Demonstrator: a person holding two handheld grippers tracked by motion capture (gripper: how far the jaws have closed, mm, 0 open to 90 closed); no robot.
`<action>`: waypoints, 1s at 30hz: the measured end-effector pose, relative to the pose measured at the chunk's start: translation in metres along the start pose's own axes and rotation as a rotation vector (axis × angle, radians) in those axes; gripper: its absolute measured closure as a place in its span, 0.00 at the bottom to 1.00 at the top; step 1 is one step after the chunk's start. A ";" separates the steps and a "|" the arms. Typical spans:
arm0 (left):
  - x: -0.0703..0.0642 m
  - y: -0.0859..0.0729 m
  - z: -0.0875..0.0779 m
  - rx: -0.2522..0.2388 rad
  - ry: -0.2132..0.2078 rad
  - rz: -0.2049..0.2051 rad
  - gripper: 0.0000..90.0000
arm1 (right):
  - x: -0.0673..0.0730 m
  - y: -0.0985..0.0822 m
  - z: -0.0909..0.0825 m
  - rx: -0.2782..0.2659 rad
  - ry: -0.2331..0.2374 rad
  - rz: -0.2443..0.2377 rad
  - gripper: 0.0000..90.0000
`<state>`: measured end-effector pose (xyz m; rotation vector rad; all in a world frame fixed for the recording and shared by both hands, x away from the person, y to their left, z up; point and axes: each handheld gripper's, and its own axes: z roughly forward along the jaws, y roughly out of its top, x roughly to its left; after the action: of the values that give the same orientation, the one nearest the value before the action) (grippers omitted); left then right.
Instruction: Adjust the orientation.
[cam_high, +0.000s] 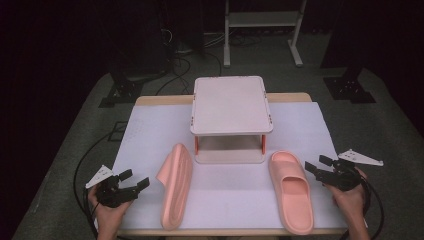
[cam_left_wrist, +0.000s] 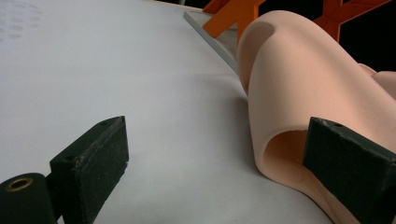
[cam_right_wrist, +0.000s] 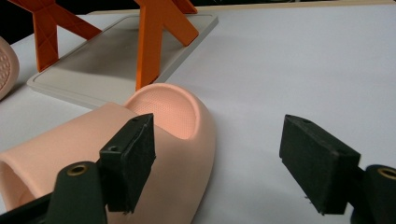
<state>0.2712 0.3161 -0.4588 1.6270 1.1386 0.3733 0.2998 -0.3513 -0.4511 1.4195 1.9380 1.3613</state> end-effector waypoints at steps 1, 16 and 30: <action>-0.001 -0.001 0.000 0.002 0.000 0.001 0.08 | 0.000 0.000 0.000 -0.001 0.000 0.001 0.29; -0.011 -0.009 -0.002 0.023 -0.005 0.009 0.08 | 0.001 0.000 -0.001 -0.010 0.003 -0.003 0.29; -0.020 -0.011 0.012 0.089 -0.035 0.054 0.13 | 0.002 0.001 -0.002 -0.015 0.007 -0.005 0.29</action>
<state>0.2647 0.2931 -0.4668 1.7378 1.1000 0.3315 0.2978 -0.3502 -0.4493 1.4035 1.9308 1.3778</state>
